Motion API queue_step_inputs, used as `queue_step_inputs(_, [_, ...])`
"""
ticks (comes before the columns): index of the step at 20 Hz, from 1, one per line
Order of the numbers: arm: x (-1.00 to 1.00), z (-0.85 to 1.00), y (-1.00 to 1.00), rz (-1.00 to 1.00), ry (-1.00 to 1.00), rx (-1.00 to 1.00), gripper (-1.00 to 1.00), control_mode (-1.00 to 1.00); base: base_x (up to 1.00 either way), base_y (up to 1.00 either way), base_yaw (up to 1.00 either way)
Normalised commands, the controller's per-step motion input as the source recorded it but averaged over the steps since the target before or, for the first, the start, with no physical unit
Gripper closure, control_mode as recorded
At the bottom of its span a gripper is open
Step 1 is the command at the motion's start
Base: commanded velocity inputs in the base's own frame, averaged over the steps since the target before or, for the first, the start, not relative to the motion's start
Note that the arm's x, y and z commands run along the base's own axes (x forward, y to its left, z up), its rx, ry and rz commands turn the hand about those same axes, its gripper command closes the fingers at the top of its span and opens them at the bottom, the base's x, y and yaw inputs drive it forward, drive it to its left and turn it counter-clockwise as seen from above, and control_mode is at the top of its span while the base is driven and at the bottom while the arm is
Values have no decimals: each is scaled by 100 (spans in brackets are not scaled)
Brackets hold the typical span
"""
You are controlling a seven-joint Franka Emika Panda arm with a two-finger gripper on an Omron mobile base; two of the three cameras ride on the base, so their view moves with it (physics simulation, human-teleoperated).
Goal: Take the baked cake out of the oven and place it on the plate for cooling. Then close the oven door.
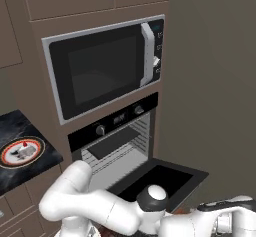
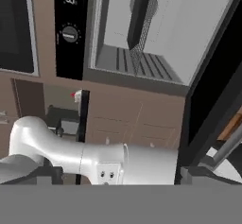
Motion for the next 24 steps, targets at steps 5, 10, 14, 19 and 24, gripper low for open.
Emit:
queue_step_inputs(5, [0, -57, 65, 0, -28, 1, -100, -100, 0, 0, 0])
queue_step_inputs(10, [0, -54, 72, 0, -32, 0, -100, -100, 0, 0, 0])
queue_step_inputs(14, [-7, -54, 65, 0, -44, 0, -100, -100, 0, 0, 0])
queue_step_inputs(19, [-31, -54, 50, -5, -42, -4, -100, -100, 0, 0, 0])
queue_step_inputs(24, [-37, -28, 40, -24, -27, -1, -100, -100, 0, 0, 0])
